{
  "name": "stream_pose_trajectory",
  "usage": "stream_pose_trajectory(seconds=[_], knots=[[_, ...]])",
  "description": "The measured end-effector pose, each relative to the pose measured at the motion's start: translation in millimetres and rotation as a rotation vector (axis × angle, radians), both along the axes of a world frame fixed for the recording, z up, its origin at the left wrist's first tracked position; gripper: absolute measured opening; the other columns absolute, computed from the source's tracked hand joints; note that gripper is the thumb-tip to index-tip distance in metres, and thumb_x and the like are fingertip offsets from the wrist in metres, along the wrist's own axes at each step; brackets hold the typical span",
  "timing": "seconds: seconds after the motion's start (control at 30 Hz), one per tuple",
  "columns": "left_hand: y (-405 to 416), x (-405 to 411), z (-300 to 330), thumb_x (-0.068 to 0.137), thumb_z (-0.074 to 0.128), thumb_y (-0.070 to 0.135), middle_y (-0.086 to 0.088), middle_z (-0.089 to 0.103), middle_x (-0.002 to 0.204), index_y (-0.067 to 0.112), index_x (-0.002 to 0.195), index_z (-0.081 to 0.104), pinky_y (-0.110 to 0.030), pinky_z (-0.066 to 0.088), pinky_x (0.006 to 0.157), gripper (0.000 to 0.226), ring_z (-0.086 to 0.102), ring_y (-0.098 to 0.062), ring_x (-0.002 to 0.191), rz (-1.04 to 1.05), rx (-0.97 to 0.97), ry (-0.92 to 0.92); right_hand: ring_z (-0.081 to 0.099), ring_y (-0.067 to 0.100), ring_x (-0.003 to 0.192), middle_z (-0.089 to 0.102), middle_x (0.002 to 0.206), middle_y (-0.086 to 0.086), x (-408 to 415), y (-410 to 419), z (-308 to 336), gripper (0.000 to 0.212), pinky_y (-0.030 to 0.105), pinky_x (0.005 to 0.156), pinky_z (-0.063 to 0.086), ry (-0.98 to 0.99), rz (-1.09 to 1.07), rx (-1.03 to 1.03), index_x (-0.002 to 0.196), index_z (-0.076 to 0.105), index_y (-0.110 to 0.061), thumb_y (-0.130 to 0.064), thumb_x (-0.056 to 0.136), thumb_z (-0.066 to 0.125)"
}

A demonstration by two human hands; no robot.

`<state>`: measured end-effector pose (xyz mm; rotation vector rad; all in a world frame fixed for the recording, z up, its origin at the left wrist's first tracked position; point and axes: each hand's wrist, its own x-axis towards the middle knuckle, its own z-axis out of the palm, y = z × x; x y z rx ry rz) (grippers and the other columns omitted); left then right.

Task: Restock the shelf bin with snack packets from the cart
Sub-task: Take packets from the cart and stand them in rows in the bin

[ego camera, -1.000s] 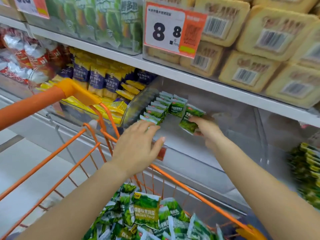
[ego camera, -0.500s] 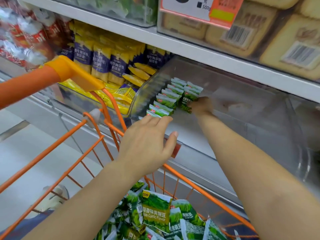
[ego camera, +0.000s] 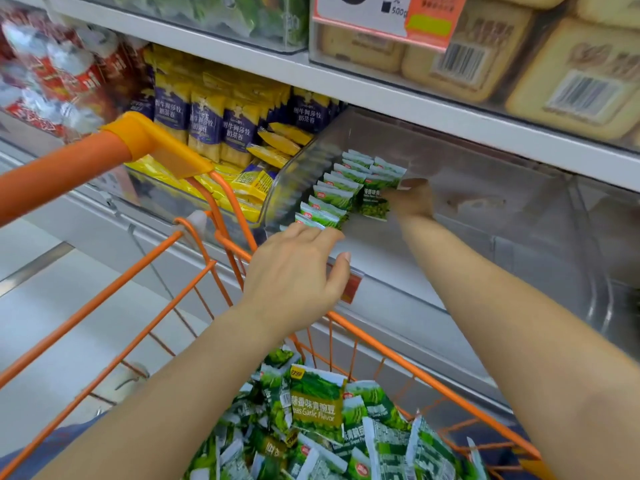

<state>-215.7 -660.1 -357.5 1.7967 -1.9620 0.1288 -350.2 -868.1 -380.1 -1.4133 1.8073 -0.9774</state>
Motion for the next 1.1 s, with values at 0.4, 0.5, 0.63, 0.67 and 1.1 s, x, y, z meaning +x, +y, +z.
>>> stream_pose_trajectory(seconds=[0.4,0.5,0.63,0.67,1.1], knots=[[67.1,3.0,39.3,0.093,0.048,0.027,0.007,0.062,0.082,0.019,0.092,0.062,-0.032,0.044,0.071,0.016,0.056,-0.014,0.081,-0.131,0.046,0.294,0.056,-0.003,0.070,0.060,0.074,-0.022,-53.9,238.9,52.2,0.009,0.007,0.064,0.039,0.287,0.749,-0.449,0.084,0.066,-0.029,-0.027,0.084,0.058],[77.7,1.9,31.9,0.096,0.049,0.024,-0.001,0.067,0.091,0.016,0.099,0.065,-0.036,0.051,0.076,0.019,0.062,-0.019,0.086,-0.133,0.538,0.031,0.059,0.002,0.071,0.066,0.076,-0.018,-59.7,255.2,39.8,0.013,0.011,0.065,0.042,0.310,0.808,-0.419,0.088,0.070,-0.027,-0.030,0.084,0.057],[79.4,15.5,0.0,0.096,0.048,0.010,-0.010,0.055,0.132,0.014,0.130,0.054,-0.038,0.047,0.096,0.035,0.053,-0.027,0.118,-0.089,0.874,-0.218,0.055,0.004,0.069,0.065,0.078,-0.016,-58.6,264.4,32.5,0.023,0.018,0.060,0.043,0.389,0.808,-0.565,0.093,0.069,-0.023,-0.033,0.088,0.049],[78.4,21.5,-4.8,0.095,0.049,0.006,-0.008,0.050,0.139,0.017,0.135,0.050,-0.036,0.045,0.099,0.041,0.049,-0.025,0.124,-0.079,0.885,-0.193,0.057,0.004,0.067,0.066,0.080,-0.015,-59.2,266.1,30.7,0.025,0.022,0.058,0.047,0.420,0.849,-0.582,0.094,0.068,-0.023,-0.034,0.089,0.047],[70.6,38.4,-22.6,0.096,0.059,0.019,-0.005,0.066,0.104,0.012,0.096,0.066,-0.036,0.048,0.088,0.010,0.060,-0.020,0.097,-0.177,0.788,0.283,0.060,0.002,0.076,0.064,0.082,-0.018,-62.9,264.3,25.6,0.021,0.013,0.068,0.046,0.267,0.903,-0.403,0.097,0.071,-0.024,-0.033,0.089,0.054]])
